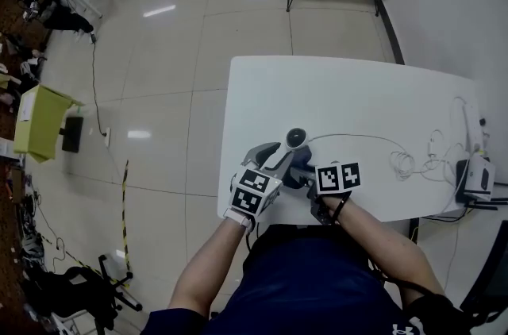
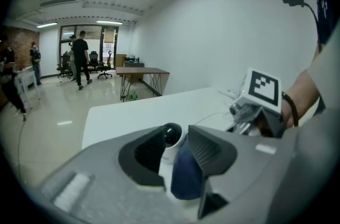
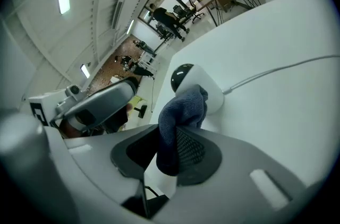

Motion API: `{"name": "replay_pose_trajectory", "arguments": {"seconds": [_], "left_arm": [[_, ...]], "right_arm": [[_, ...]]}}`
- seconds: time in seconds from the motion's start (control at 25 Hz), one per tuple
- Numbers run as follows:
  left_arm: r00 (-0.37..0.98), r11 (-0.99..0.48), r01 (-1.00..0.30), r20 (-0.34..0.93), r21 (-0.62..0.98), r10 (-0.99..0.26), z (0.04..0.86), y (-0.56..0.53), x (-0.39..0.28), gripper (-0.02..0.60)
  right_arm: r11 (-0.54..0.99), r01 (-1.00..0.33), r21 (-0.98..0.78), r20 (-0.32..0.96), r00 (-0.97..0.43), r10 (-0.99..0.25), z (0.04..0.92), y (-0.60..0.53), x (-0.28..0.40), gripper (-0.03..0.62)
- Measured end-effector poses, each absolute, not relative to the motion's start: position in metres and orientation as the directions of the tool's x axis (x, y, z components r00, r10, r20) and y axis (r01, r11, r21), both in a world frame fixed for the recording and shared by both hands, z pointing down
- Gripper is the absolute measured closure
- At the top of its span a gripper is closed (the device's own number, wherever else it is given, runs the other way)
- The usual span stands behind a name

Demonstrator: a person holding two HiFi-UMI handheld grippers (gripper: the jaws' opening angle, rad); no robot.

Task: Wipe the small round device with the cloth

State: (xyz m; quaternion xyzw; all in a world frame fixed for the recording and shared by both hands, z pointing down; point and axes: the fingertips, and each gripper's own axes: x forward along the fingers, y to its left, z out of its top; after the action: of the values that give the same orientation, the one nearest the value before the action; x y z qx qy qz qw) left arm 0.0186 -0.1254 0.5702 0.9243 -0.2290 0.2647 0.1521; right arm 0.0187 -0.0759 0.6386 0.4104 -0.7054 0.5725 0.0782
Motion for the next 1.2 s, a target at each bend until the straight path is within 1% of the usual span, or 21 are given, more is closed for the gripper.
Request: {"name": "replay_pose_trajectory", "arguments": {"seconds": [0.28,0.52,0.76,1.0,1.2], "left_arm": [[0.758,-0.768,-0.586,0.508,0.257,-0.409,0.547,-0.126,-0.002,0.446],[0.755,-0.747,-0.600,0.511,0.286,-0.411,0.543,-0.116,-0.009,0.447],[0.736,-0.718,-0.627,0.531,0.301,-0.421,0.554,-0.113,-0.022,0.448],[0.728,-0.705,-0.635,0.548,0.316,-0.411,0.565,-0.106,-0.023,0.448],[0.724,-0.699,-0.638,0.561,0.325,-0.401,0.572,-0.098,-0.023,0.448]], "right_arm": [[0.105,-0.672,-0.733,0.510,-0.645,-0.569,0.588,-0.102,0.028,0.503],[0.107,-0.674,-0.731,0.497,-0.633,-0.594,0.579,-0.129,0.030,0.503],[0.095,-0.686,-0.722,0.548,-0.650,-0.527,0.607,-0.113,0.013,0.502],[0.094,-0.723,-0.685,0.633,-0.653,-0.416,0.660,-0.087,0.005,0.502],[0.011,-0.689,-0.725,0.641,-0.681,-0.353,0.697,-0.075,0.007,0.502]]}}
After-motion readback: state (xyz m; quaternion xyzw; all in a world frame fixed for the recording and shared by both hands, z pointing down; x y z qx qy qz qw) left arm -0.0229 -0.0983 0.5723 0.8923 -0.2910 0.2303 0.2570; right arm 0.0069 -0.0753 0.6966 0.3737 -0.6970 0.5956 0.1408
